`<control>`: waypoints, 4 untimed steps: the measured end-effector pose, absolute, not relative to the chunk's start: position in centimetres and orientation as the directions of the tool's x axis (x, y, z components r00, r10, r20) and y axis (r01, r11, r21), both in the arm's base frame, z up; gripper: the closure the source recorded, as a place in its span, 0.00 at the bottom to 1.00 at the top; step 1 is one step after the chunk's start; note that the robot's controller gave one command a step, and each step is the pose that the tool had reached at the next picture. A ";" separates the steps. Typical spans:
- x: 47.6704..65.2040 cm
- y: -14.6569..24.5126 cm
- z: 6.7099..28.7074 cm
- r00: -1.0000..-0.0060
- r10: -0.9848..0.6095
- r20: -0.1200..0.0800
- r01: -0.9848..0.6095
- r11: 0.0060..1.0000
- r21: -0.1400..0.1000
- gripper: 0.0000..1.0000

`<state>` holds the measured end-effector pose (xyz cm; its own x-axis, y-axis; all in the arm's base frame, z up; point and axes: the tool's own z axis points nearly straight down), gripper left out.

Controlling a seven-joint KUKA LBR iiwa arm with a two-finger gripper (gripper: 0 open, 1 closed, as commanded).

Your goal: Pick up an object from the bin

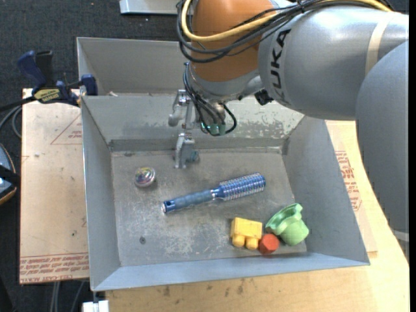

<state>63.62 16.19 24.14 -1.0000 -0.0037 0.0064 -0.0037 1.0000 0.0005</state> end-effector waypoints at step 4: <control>55.4 14.4 22.2 -1.000 -0.008 -0.008 -0.008 1.000 0.003 1.00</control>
Offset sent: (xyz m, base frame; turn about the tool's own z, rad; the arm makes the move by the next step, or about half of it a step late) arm -0.0151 -0.0739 -0.1276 -0.1512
